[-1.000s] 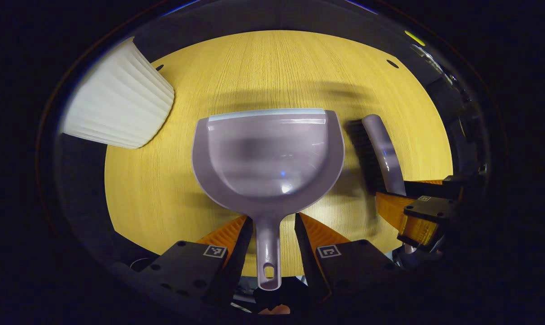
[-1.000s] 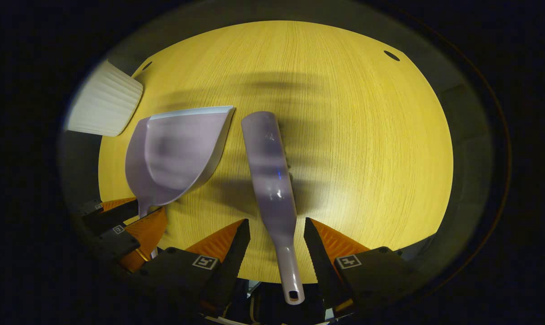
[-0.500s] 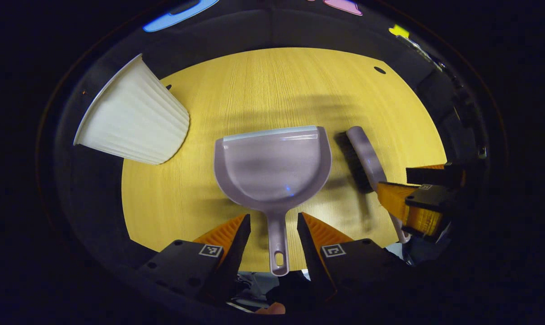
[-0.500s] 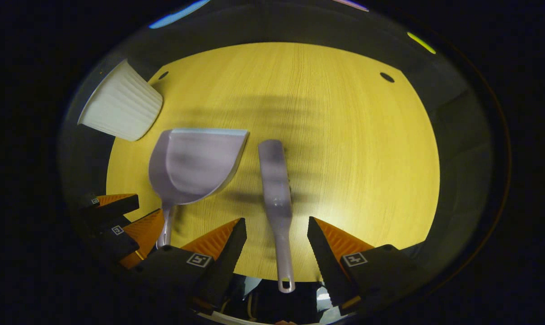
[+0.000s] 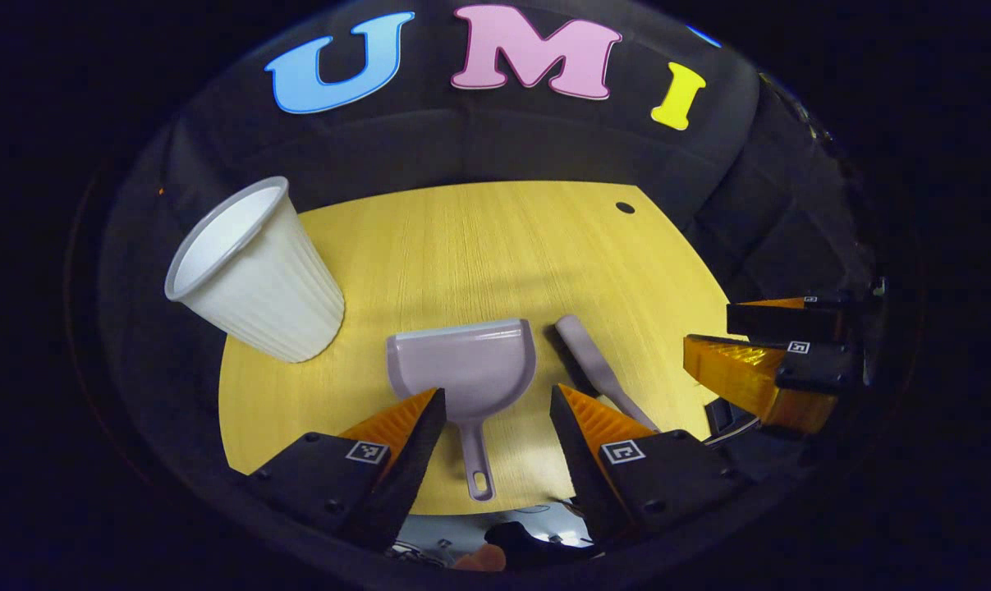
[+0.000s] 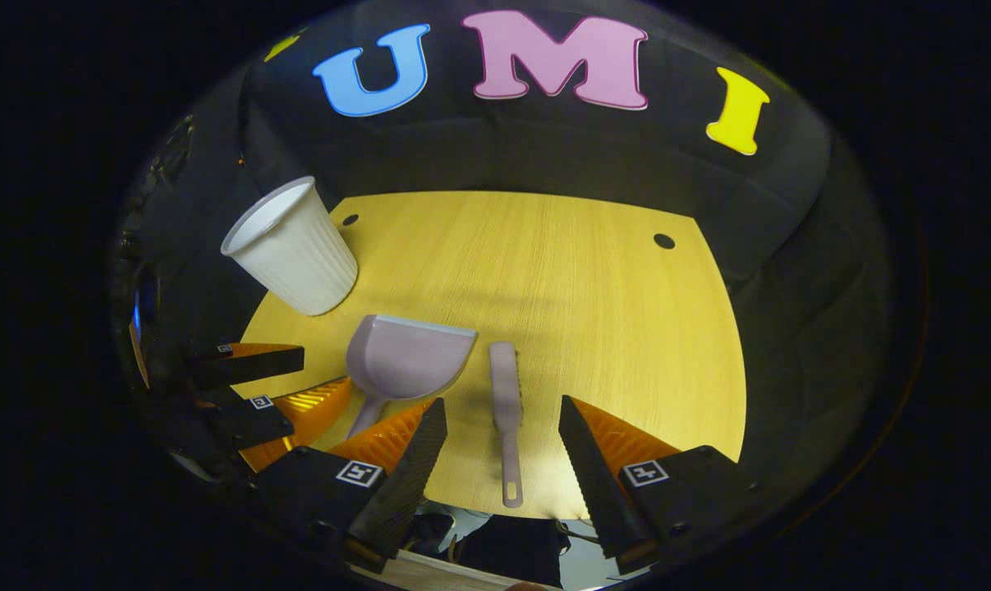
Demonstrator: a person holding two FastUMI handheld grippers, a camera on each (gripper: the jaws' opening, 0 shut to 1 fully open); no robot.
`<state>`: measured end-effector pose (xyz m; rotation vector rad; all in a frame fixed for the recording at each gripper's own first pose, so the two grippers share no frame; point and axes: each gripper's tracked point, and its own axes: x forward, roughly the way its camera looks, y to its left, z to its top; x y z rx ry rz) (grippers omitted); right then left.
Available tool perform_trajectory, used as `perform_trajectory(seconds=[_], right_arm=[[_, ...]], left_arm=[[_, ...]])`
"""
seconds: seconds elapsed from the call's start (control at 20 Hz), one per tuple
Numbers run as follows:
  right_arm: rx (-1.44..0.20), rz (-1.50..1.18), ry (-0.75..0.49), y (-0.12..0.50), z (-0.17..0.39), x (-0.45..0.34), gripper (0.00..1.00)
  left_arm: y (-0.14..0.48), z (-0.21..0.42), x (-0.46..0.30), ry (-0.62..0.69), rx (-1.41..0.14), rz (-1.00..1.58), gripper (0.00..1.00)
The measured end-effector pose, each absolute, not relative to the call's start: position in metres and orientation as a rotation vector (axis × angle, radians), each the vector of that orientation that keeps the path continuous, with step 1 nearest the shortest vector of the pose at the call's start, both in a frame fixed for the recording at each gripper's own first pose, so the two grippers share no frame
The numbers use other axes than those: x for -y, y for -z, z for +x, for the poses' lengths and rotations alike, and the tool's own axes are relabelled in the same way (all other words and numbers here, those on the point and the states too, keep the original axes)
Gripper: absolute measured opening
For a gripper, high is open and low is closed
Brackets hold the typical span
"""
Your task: Pick up the small broom and dustpan from the desktop, sweep the trash into the dustpan with the broom, and then empty the trash into the garbage bin.
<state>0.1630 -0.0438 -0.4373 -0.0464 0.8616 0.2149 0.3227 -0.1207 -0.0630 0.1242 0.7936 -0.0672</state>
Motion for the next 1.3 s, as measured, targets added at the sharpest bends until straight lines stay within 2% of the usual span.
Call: perform_trajectory(seconds=[0.05, 0.1, 0.4, 0.55, 0.7, 0.9, 0.95, 1.0, 1.15, 1.3], right_arm=[[-0.824, -0.054, -0.208, 0.426, 0.163, 0.047, 0.84], [-0.789, -0.064, -0.195, 0.415, 0.157, 0.051, 0.90], [-0.460, -0.039, -0.134, 0.340, 0.136, 0.043, 0.89], [-0.198, -0.076, -0.076, 0.285, 0.128, 0.048, 0.89], [-0.079, -0.094, -0.027, 0.251, 0.105, 0.048, 0.89], [0.041, -0.069, -0.001, 0.207, 0.084, 0.058, 0.89], [0.062, -0.060, -0.020, 0.200, 0.083, 0.057, 0.84], [0.085, -0.065, -0.031, 0.190, 0.086, 0.059, 0.89], [0.136, -0.074, -0.054, 0.163, 0.093, 0.065, 0.89], [0.162, -0.039, -0.068, 0.161, 0.095, 0.066, 0.84]], left_arm=[[0.046, 0.322, 0.124, 0.090, -0.724, 0.138, 0.77], [0.026, 0.321, 0.130, 0.114, -0.642, 0.145, 0.77], [-0.071, 0.283, 0.124, 0.094, -0.218, 0.144, 0.77], [-0.092, 0.272, 0.111, 0.055, -0.071, 0.133, 0.76], [-0.120, 0.254, 0.108, 0.026, 0.049, 0.108, 0.77], [-0.169, 0.217, 0.095, 0.017, 0.150, 0.085, 0.77], [-0.180, 0.216, 0.096, 0.001, 0.167, 0.086, 0.76], [-0.186, 0.220, 0.099, -0.026, 0.172, 0.081, 0.76], [-0.197, 0.214, 0.110, -0.074, 0.198, 0.070, 0.77], [-0.196, 0.209, 0.114, -0.115, 0.221, 0.122, 0.77]])
